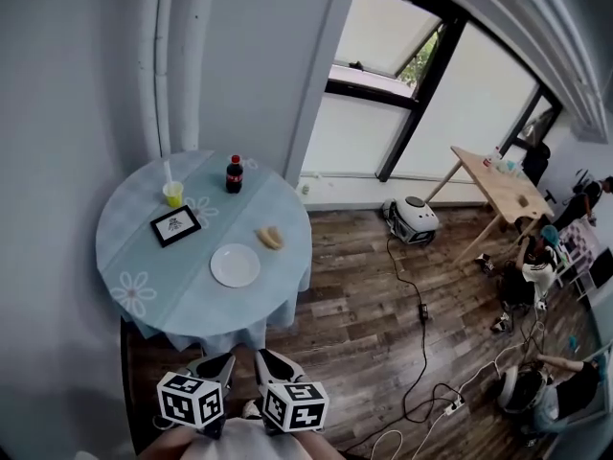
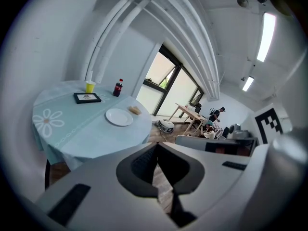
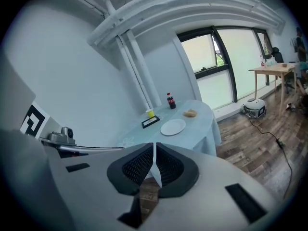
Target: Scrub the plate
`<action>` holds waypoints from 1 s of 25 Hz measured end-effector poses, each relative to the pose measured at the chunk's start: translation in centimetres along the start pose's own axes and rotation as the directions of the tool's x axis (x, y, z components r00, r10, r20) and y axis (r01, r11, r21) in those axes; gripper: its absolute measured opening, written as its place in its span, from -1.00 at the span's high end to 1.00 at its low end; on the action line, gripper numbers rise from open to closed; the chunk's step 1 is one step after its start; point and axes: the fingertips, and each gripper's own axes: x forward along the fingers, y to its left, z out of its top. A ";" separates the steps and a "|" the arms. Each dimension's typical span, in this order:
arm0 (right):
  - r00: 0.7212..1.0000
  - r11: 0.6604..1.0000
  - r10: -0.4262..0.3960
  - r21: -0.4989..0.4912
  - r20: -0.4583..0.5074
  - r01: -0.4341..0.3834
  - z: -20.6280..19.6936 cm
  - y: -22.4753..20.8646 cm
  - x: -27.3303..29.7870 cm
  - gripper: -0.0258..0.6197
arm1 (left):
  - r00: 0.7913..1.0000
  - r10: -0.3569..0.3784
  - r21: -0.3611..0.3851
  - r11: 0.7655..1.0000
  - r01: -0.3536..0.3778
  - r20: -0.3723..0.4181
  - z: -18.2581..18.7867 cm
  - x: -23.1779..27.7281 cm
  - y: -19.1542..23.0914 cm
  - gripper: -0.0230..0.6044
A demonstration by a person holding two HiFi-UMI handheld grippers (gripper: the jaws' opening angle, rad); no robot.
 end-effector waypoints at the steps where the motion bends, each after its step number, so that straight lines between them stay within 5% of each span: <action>1: 1.000 1.000 0.009 0.001 -0.002 -0.009 0.1 -0.1 0.2 0.81 | 1.000 0.005 0.001 1.000 -0.005 -0.002 0.1 0.2 0.0 0.90; 13: 0.996 0.996 0.004 0.087 0.094 -0.012 2.3 -3.1 -0.3 0.81 | 0.999 0.033 -0.048 0.998 -0.034 -0.014 0.3 1.2 0.0 0.90; 20: 0.956 0.990 -0.121 0.107 0.268 0.095 4.8 -6.3 -2.9 0.81 | 0.999 0.025 -0.055 0.998 -0.027 -0.024 0.2 2.2 -0.5 0.90; 25: 0.966 0.993 -0.096 0.083 0.239 0.079 4.4 -6.3 -3.1 0.81 | 0.999 0.047 -0.165 0.985 -0.049 -0.015 -0.2 2.2 0.4 0.90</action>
